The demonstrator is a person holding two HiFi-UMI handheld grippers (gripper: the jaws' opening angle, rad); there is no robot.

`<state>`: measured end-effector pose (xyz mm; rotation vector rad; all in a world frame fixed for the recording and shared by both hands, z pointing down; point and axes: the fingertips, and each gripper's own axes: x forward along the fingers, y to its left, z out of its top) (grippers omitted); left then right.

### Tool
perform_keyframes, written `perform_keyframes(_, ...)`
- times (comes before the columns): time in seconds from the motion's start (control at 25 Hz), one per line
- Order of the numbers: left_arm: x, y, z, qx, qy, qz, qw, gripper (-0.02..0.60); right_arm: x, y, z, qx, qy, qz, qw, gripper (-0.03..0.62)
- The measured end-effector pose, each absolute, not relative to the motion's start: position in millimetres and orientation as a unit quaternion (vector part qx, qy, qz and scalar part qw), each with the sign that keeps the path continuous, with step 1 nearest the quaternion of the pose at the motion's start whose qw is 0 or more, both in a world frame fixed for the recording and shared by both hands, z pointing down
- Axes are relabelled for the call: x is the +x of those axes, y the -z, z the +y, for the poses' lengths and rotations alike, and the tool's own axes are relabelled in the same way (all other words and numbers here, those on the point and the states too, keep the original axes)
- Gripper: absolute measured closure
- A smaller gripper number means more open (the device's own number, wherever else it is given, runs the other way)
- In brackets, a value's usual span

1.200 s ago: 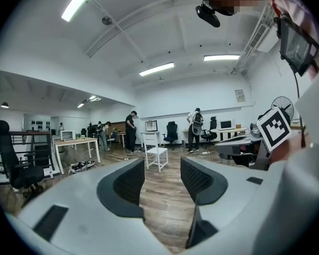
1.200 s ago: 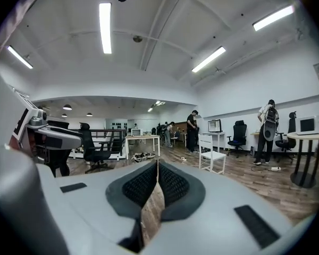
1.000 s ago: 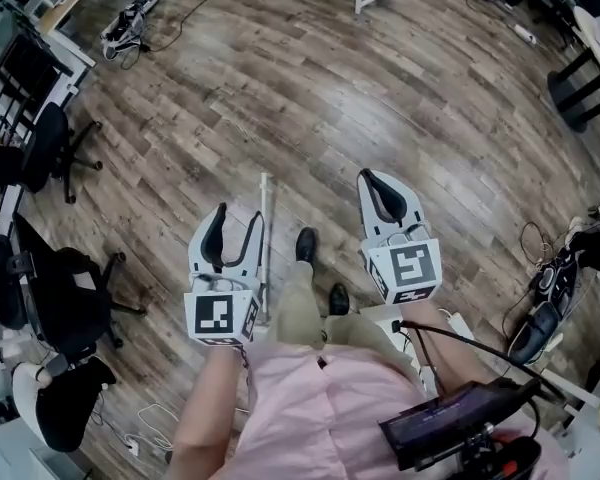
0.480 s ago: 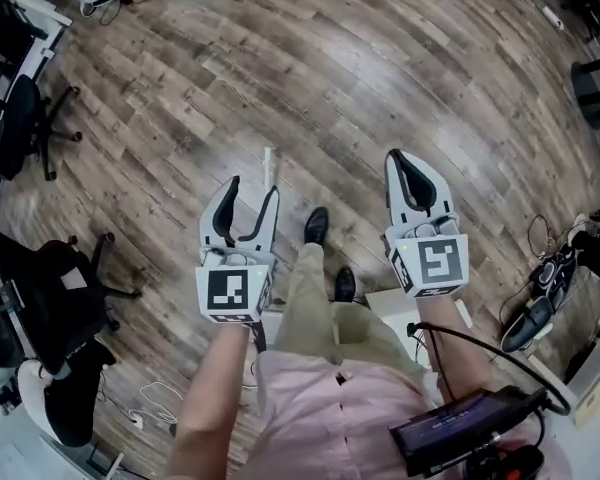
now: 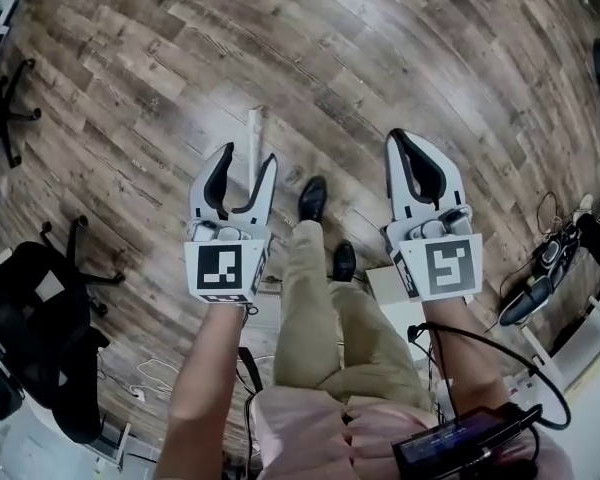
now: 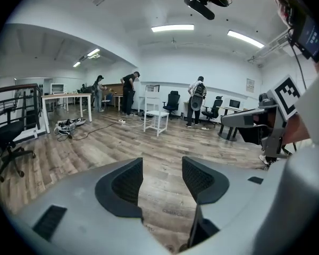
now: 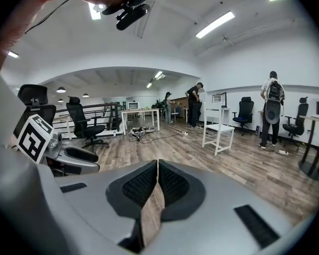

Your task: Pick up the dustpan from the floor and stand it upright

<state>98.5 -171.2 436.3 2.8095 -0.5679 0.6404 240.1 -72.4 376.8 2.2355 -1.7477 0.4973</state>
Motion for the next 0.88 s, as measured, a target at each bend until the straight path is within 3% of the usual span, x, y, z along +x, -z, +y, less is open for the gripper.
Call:
perform_keyframes(0.48, 98.0, -625.0, -200.6, 0.931, -0.285, -0.185, 0.131, 0.325, 246.4, -484.7, -104.8, 0.762, -0.183, -0.607, 0.133, 0.585)
perform_keyframes(0.88, 91.3, -726.9, -208.5, 0.918, -0.321, -0.193, 0.133, 0.325, 238.8, -565.4, -98.5, 0.751, -0.215, -0.608, 0.139, 0.585)
